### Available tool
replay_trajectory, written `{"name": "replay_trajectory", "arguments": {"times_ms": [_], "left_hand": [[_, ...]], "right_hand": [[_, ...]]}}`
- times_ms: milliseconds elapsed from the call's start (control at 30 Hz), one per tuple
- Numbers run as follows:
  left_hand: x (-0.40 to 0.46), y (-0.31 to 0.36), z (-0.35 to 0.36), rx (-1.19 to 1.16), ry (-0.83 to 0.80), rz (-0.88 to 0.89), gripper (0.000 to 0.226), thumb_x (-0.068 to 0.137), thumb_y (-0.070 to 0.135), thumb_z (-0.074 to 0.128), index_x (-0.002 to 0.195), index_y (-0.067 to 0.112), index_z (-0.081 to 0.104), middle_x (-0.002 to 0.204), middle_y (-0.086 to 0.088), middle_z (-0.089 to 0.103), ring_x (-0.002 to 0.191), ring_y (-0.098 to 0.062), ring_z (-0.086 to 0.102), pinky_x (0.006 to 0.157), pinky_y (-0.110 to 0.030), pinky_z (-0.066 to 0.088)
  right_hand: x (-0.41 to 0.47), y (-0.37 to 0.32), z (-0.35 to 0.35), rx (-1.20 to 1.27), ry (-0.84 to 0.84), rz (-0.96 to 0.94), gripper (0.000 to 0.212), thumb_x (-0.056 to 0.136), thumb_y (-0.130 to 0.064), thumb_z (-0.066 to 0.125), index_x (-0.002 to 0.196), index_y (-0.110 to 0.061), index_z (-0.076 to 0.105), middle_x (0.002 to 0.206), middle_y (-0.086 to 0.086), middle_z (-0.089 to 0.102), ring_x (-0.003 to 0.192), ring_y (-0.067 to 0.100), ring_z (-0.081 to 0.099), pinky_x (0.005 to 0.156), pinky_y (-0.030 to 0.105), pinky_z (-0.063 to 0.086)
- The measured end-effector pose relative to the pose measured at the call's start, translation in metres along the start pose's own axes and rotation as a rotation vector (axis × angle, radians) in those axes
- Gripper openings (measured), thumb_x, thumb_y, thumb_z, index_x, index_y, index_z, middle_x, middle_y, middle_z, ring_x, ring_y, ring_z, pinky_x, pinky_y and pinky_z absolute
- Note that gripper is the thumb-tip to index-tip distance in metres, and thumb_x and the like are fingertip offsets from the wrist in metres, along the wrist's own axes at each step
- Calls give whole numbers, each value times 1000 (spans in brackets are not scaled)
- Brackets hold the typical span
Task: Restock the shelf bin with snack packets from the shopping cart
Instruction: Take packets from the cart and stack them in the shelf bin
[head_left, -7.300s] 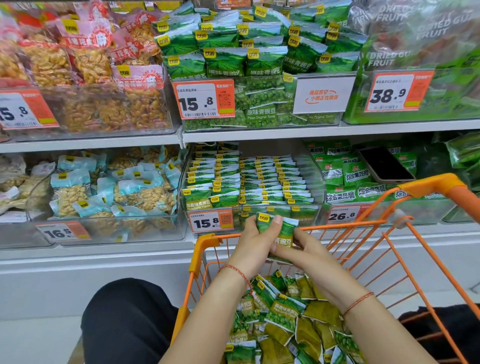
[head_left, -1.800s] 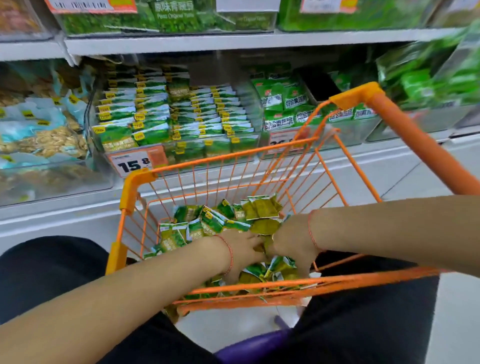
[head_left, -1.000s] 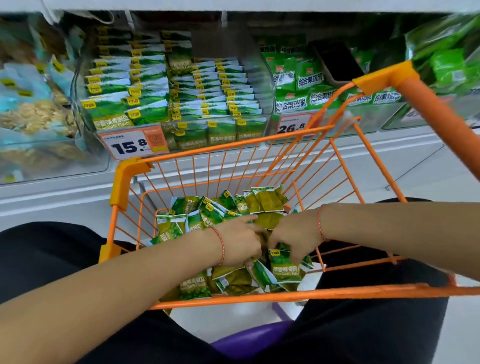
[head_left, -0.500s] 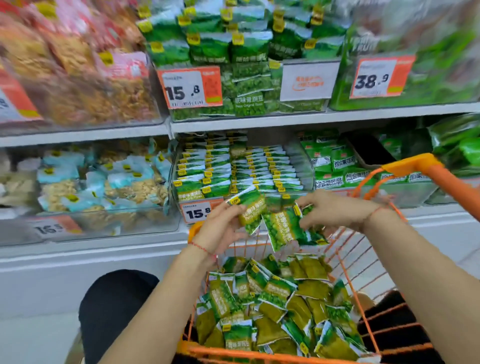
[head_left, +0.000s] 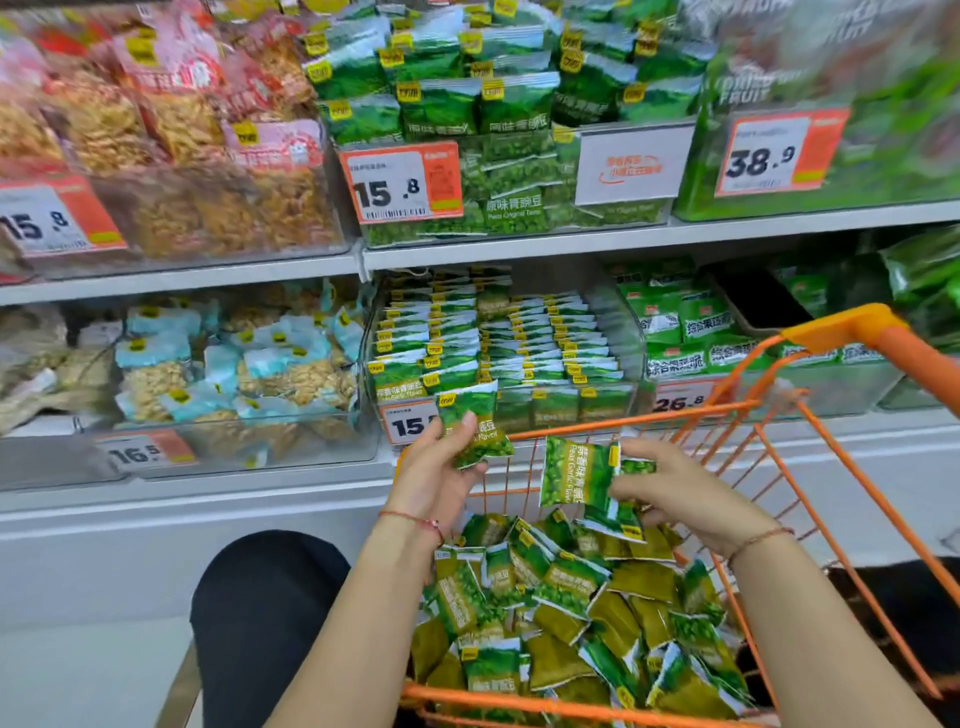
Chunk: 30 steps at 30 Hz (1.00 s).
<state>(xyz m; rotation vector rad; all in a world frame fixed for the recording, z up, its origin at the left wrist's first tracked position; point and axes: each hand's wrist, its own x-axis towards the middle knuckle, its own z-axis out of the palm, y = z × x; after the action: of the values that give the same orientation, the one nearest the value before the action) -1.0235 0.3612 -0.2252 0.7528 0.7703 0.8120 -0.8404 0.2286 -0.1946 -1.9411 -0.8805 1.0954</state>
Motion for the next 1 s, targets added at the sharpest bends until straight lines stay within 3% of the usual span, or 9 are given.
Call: {"name": "replay_trajectory", "arguments": {"times_ms": [133,200,300,400,500,633,767,900,1000], "left_hand": [[-4,-9,3,293,-215,36,97,62,29,82,138,-11,36,107,-13,63,91,-19,59,80,-30,49],[-6,-13,6,482,-320,66,65,59,33,81,114,2,65,99,-4,70,92,-16,65,86,-29,48],[-9,-19,8,695,-477,2,31,61,38,76,87,22,77,98,5,73,93,-12,67,84,-25,50],[-10,-22,8,736,-506,-37,31,65,35,77,92,21,75,101,0,73,98,-17,66,94,-32,49],[-10,-18,7,649,-415,-2,28,66,33,78,92,22,75,97,0,72,91,-18,65,89,-40,49],[-12,-13,9,405,-268,-23,98,66,33,84,146,8,33,146,-14,40,126,-28,48,67,-36,56],[-12,-12,11,194,-224,-37,69,91,7,57,149,12,19,120,-1,54,107,-17,53,58,-26,56],[-13,-10,13,200,-235,-44,93,76,30,75,149,14,20,144,-2,40,131,-18,39,106,-47,37],[-13,-13,13,143,-232,-6,85,83,28,68,149,6,19,149,-1,32,129,-11,34,114,-37,20]], "right_hand": [[2,1,7,-132,-48,-7,61,91,-15,59,146,-15,32,147,0,34,108,18,53,79,35,52],[1,1,11,-232,-110,-21,59,90,-16,60,144,-17,36,131,-1,45,103,23,60,77,35,54],[-3,1,12,-274,-182,-66,47,87,-19,62,133,-22,51,123,-1,56,88,21,65,66,31,52],[-7,-2,9,-107,-202,-104,23,90,-19,61,111,-29,58,108,-6,59,84,5,59,69,26,48],[-1,2,5,48,-128,-95,37,89,-15,62,124,-28,54,107,-12,56,86,0,56,67,21,51],[2,2,3,438,6,-52,43,85,-13,68,124,-3,54,90,-4,68,74,-1,60,53,17,48],[1,-1,3,571,154,-93,26,86,-9,66,111,-12,58,104,4,65,84,9,62,68,26,52],[2,1,6,472,258,-127,48,83,-18,71,125,-14,50,112,1,51,105,17,48,96,36,40],[4,3,9,532,242,-97,51,82,-14,71,127,-9,48,107,8,61,93,21,57,87,38,48]]}}
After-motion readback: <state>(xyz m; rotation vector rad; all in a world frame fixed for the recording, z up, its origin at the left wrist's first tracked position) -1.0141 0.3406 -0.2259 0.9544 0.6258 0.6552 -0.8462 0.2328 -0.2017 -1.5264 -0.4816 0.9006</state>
